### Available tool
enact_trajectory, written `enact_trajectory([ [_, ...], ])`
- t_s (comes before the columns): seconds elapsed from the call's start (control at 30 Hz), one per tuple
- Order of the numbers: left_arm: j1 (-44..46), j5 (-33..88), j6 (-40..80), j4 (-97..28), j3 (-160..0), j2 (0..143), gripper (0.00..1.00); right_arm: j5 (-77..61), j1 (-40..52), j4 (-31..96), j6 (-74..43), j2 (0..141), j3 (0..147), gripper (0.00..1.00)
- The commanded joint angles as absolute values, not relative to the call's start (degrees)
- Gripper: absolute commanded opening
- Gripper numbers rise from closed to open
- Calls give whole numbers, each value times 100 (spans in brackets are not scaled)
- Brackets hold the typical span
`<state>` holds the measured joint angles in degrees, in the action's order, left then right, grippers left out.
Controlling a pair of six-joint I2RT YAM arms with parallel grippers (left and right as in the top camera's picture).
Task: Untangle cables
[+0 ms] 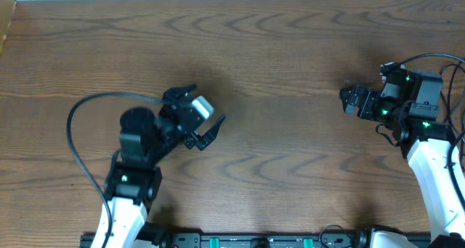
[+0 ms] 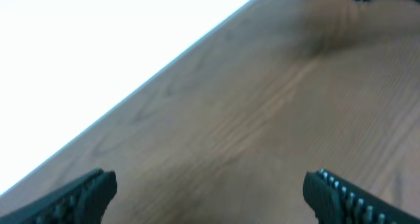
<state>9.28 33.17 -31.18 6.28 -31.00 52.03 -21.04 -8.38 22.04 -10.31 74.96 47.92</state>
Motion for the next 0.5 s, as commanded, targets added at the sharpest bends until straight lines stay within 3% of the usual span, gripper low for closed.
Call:
enact_trajectory([
  [0.0, 945, 2893, -2443, 1004, -2661, 4753, 96, -2137, -816, 2211, -1114, 7513, 4803, 99],
  [0.47, 910, 2735, -3382, 1253, -858, 3092, 96, -2137, -816, 2211, -1114, 7513, 4803, 99],
])
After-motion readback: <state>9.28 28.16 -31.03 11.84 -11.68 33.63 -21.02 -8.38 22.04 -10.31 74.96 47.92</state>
